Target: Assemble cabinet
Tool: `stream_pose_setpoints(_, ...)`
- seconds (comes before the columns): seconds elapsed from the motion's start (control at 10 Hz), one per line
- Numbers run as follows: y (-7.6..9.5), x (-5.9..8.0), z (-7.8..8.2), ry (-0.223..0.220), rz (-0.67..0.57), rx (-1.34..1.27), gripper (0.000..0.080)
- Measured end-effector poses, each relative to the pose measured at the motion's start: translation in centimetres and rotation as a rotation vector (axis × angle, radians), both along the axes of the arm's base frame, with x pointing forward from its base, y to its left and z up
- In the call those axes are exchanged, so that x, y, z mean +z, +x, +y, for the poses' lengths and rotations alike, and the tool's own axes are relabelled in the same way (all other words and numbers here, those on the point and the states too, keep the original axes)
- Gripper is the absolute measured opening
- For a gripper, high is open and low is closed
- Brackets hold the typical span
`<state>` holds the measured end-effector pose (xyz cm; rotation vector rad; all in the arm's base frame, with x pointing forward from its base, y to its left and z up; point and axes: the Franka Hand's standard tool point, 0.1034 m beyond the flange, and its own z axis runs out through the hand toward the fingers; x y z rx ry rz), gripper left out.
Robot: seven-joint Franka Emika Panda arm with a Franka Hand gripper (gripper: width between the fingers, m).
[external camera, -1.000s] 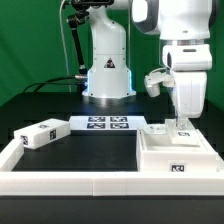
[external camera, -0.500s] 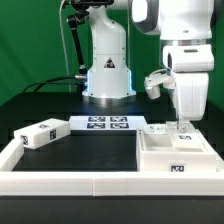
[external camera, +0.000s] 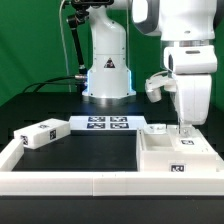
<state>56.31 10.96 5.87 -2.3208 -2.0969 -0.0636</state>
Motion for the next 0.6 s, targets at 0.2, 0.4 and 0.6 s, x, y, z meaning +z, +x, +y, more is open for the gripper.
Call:
stream_pose_setpoints(0.2,1.51,-0.09,-0.09,-0.002,0.01,-0.001,0.0069)
stream_pose_setpoints(0.4,1.75,-0.13,-0.09,-0.006,0.025,0.012,0.0069)
stream_pose_setpoints(0.6,1.75,-0.1,-0.13,-0.009,0.03,0.012,0.0069)
